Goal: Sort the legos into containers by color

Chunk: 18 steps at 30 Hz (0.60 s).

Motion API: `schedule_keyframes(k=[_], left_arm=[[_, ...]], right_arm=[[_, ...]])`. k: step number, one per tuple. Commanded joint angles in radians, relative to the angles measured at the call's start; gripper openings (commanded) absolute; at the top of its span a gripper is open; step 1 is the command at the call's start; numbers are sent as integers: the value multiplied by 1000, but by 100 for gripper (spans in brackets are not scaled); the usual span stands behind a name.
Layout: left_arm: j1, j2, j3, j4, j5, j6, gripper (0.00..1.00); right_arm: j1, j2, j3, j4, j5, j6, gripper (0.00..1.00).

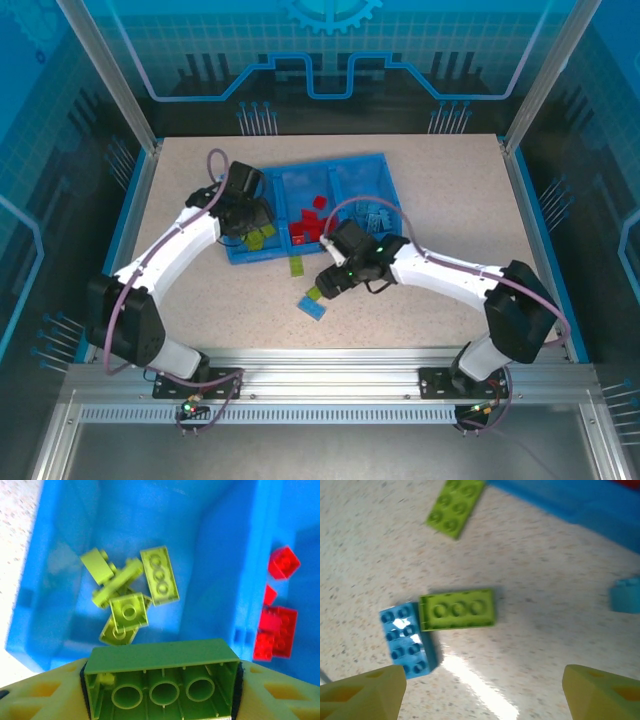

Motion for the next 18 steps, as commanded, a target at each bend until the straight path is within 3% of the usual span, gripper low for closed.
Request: schedule_keyframes(k=[1,10,18], left_arm=[[58,60,39,25,50,44,64],[133,214,57,78,133,44,66],[136,216,28,108,156,36,83]], right_arm=[[81,62,7,37,5,-25,82],[204,189,63,16,29,-21,82],[223,296,123,-21,45,-45,79]])
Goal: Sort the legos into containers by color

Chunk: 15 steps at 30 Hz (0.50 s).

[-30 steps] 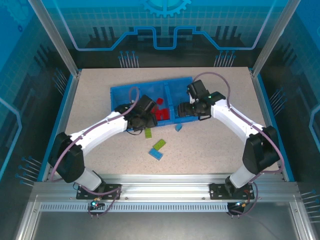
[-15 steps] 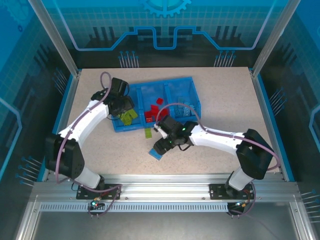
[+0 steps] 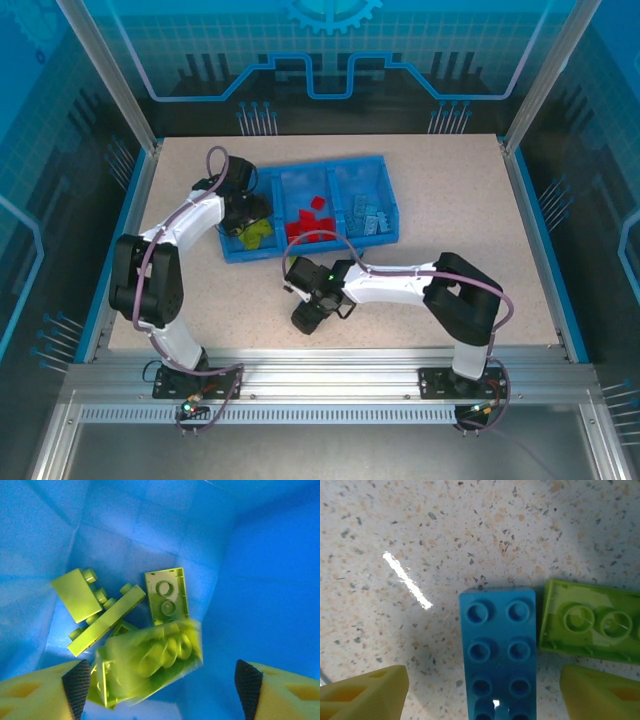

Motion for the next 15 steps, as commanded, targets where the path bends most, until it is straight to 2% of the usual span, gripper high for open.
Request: schedule_keyframes(k=[1,6,9,15], left_arm=[[16,-19,-14,3,23,5,85],[15,-84,-52,19,47,-11,99],[13,-140,-82,30,57,-23,99],[5,-255,-157,48,62,-43,99]], right_arm=[[13,34,35,-34,14,-20,78],[19,74,48,-63,22,-20,72],[22,80,48,-63,20,-20,65],[36,76,85,-100,40,-38,41]])
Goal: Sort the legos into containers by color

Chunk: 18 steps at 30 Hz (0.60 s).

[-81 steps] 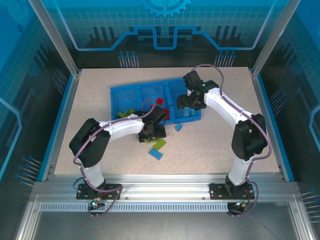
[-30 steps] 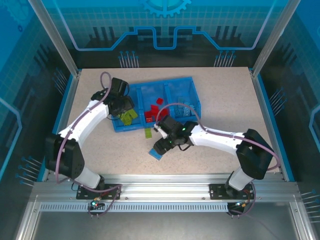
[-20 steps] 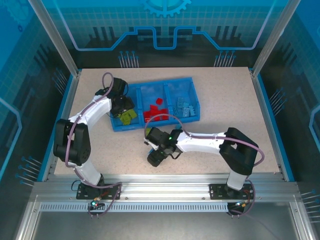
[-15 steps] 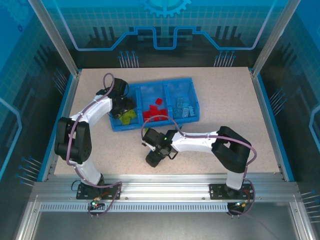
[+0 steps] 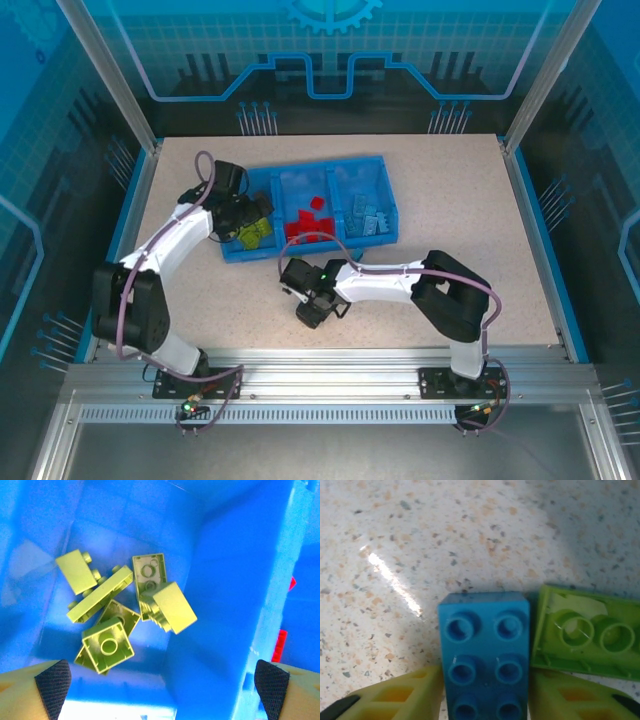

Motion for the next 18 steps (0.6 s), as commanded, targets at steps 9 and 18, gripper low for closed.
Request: schedule_keyframes(k=[9,18], left_arm=[[-13,-148,-144,0,27,-17,99],[-88,-184,-210,-5,-31,-23,99]], right_arm=[[-45,-161,72,-34,-128,-67,32],[-329,-315,62,9,-290,-30,33]])
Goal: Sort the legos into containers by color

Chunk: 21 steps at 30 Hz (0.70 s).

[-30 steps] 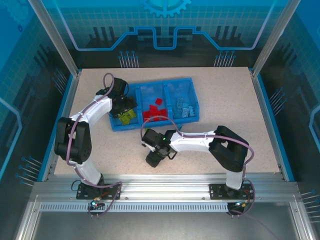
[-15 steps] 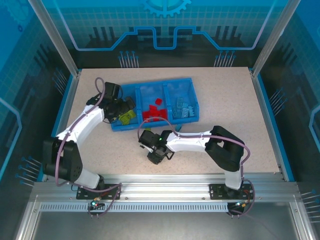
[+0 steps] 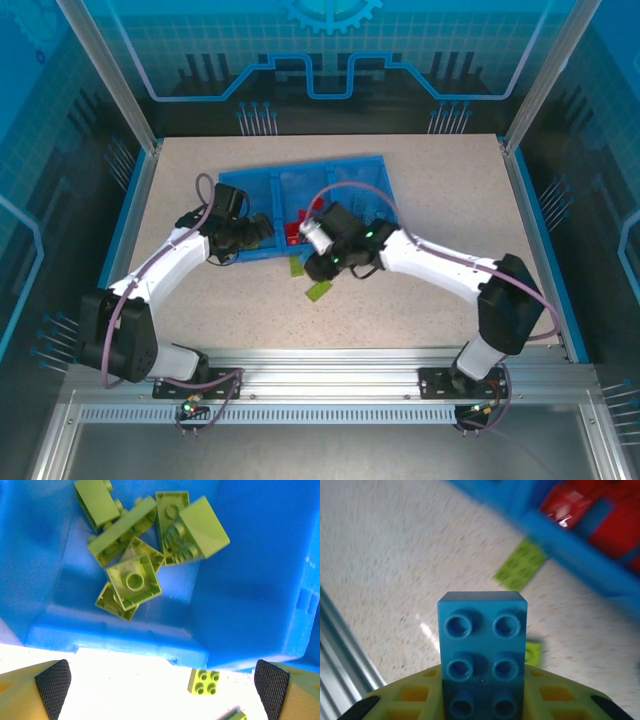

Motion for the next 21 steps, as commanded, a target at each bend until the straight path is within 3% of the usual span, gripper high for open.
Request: schedule_keyframes(k=[1,10,17,21], left_arm=[[-35,-41,-29,-12,-29,-12,99],[-162,-39,-75,-34,-98,-51,99],[-277,-37,-110,-13,-116,-74,99],[-338,-12,-109,-9,-123,-70,99]], right_arm=[[-103,-33,20,-5,-67,30,33],[-335,119,199,-145,59,115,32],[-392,285,333,-251,135,125,34],[-394,360,397,-300,171,122,43]])
